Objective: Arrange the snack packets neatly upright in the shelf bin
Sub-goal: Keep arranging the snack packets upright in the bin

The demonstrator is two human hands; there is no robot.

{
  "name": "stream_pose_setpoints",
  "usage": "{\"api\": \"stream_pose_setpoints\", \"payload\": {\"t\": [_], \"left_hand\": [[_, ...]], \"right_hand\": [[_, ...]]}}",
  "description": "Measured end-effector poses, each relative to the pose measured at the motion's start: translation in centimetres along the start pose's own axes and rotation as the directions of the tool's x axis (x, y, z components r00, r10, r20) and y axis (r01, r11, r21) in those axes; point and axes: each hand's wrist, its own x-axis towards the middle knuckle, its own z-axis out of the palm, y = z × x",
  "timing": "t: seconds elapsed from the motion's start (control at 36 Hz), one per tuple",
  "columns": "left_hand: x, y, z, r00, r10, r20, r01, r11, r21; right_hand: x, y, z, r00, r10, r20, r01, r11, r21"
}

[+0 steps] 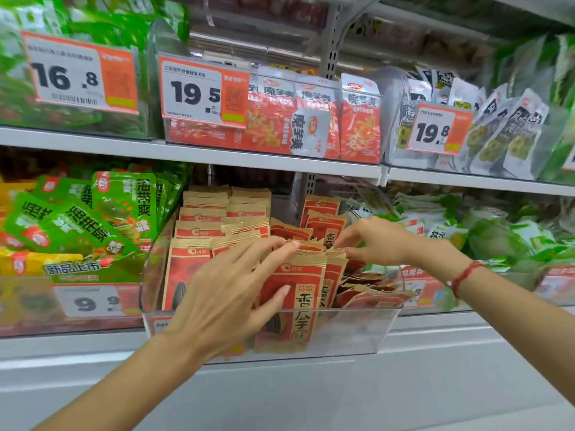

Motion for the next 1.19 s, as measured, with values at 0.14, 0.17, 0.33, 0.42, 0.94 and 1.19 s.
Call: {"api": "stream_pose_setpoints", "payload": {"t": [0.14,0.17,0.33,0.42,0.94,1.19], "left_hand": [[-0.9,-1.5,-0.8,0.999,-0.033,0.03,0.033,0.999,-0.008],[-1.0,-1.5,-0.8,0.998,-0.034,0.047,0.035,0.999,-0.028],[-1.0,-1.1,-1.1,0.992,-0.052,0.113,0.064,0.992,-0.108],[-0.9,-1.0,-1.1,0.99,-0.06,0.13,0.075,0.991,-0.113],[0.7,2.2,-4.1,0.934,-0.318,0.159,0.324,0.946,-0.009],[-1.7,5.2,-9.1,0.913,-0.382,0.143,0.396,0.747,-0.534]], "right_hand": [[1.3,-0.6,-0.3,0.928,0.049,-0.369,-0.05,0.999,0.008],[1.9,-0.7,-0.1,0.928,0.068,-0.367,-0.086,0.996,-0.032],[3.9,-1.7,0.6,0.984,0.15,-0.09,-0.168,0.958,-0.233],[3.8,-1.9,0.8,0.981,0.128,-0.148,-0.168,0.939,-0.299],[-8.7,-4.6,-1.8,0.347,-0.186,-0.919,0.003,0.98,-0.197],[-14.7,-12.0,-3.2,0.338,0.017,-0.941,0.298,0.946,0.124]]}}
